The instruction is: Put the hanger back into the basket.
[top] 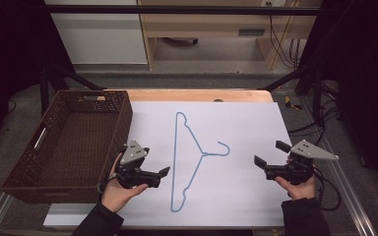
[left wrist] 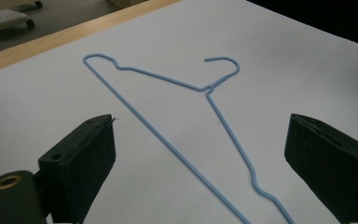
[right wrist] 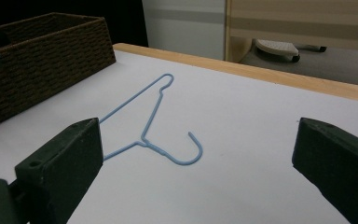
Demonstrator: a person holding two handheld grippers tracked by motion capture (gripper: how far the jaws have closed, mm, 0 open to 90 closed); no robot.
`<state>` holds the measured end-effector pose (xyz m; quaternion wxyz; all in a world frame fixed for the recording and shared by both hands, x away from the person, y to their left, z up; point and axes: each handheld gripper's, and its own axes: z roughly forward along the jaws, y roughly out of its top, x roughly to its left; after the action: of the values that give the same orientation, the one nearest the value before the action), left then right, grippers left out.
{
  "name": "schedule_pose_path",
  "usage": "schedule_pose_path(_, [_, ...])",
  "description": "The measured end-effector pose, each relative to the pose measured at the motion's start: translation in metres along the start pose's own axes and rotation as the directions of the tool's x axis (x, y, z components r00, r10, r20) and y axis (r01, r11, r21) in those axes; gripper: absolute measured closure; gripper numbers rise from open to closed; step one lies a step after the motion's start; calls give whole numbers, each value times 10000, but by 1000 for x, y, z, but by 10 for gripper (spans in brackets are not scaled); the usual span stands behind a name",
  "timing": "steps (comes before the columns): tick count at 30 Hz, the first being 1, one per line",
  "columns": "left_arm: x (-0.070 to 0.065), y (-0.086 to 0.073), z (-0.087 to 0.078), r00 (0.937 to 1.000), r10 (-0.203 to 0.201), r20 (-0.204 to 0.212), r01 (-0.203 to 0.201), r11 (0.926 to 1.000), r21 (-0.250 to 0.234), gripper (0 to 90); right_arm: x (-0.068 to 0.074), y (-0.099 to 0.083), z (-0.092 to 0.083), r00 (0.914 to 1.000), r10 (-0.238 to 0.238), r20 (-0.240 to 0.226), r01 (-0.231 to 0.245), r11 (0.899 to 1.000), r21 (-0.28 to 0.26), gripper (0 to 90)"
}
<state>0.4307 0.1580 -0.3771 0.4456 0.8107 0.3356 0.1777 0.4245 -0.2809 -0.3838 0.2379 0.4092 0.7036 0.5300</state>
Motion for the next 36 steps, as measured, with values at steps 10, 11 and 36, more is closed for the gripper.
schedule_pose_path(10, [-9,12,30,9998,141,128,-149,9975,693,94,1,0,2,10000,-43,25,42,9999,98,23])
schedule_pose_path(11, [-9,12,32,9998,165,136,-175,9969,767,94,1,0,2,10000,-30,11,30,9999,115,23])
schedule_pose_path(36, [-27,22,94,9991,111,398,-182,9831,1822,142,1,-1,5,9999,-116,-23,116,9997,210,26])
